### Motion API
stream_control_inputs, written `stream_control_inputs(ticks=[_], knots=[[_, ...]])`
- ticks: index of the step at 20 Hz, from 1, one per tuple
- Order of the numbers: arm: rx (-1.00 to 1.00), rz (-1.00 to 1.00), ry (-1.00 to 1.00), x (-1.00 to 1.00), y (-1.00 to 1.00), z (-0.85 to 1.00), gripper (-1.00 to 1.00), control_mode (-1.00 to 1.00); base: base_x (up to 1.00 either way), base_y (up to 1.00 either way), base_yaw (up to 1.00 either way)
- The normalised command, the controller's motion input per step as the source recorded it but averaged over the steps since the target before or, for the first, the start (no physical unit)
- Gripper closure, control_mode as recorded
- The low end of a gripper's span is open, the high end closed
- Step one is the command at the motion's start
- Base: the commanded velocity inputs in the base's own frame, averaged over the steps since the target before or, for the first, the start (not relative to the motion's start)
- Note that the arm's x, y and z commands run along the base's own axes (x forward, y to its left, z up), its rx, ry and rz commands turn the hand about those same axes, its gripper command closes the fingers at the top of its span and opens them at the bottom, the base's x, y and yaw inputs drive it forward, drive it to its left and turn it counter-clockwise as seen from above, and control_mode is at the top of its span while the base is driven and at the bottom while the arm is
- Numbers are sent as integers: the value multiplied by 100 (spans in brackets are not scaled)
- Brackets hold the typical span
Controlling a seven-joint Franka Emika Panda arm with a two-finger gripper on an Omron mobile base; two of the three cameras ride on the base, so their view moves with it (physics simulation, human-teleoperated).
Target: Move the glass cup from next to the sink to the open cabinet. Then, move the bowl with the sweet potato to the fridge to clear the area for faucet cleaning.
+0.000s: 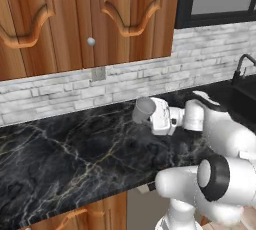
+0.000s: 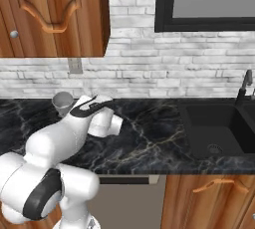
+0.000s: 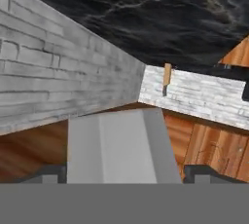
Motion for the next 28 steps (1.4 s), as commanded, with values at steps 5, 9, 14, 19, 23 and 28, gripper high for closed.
stream_control_inputs(ticks=[5, 9, 14, 19, 23, 28], knots=[[0, 0, 0, 0, 0, 0, 100, 100, -41, -35, -77], [0, 0, 0, 0, 0, 0, 100, 100, 0, -9, -100], [0, 0, 0, 0, 0, 0, 100, 100, 0, -31, -99], [0, 0, 0, 0, 0, 0, 100, 100, 0, -76, -89], [0, 0, 0, 0, 0, 0, 100, 100, 19, -93, -76], [0, 0, 0, 0, 0, 0, 100, 100, 100, -20, -22]])
